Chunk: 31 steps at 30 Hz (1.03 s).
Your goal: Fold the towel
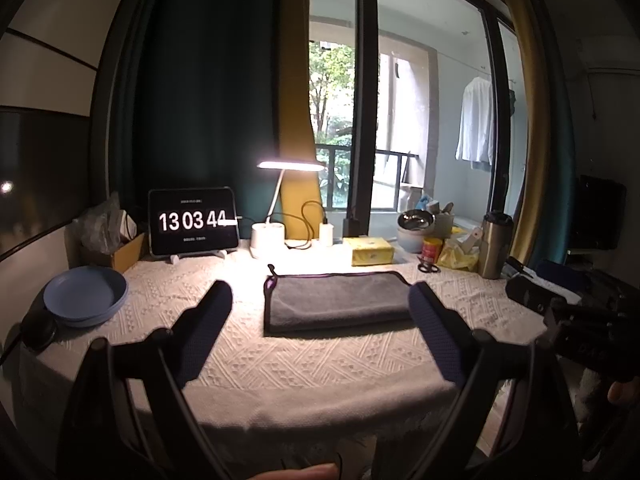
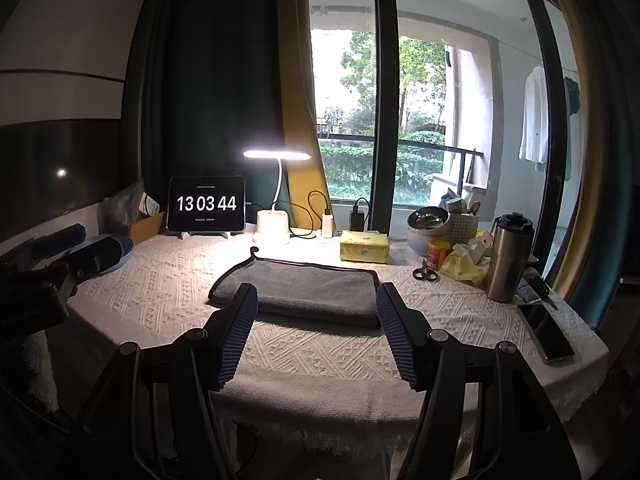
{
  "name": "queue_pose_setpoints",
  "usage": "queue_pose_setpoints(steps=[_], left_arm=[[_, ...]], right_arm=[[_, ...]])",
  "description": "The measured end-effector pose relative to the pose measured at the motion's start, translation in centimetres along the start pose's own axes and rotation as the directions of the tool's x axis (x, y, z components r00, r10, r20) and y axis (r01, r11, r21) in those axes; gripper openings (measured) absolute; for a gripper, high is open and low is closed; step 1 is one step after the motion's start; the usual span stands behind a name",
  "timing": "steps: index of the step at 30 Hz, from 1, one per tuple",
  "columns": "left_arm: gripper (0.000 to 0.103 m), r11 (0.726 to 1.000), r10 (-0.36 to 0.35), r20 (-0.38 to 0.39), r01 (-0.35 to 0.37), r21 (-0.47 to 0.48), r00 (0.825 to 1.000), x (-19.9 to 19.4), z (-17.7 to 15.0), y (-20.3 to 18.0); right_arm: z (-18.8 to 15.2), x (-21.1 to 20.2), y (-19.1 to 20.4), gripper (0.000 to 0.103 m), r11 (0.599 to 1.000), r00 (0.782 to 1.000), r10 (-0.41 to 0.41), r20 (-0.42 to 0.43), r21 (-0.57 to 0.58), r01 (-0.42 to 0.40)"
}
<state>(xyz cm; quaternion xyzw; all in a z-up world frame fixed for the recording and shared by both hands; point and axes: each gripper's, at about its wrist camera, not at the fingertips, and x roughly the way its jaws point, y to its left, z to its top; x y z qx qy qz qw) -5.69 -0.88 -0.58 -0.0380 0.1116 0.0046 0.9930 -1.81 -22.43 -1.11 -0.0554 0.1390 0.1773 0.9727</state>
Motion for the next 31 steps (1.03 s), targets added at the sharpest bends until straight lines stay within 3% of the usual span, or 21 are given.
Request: queue_pose_setpoints(steps=[31], left_arm=[[0.091, 1.000, 0.007, -0.026, -0.007, 0.015, 1.000, 1.2, -0.6, -0.3]], right_arm=[[-0.5, 1.7, -0.4, 0.065, 1.000, 0.999, 0.019, -0.029, 0.023, -0.019]])
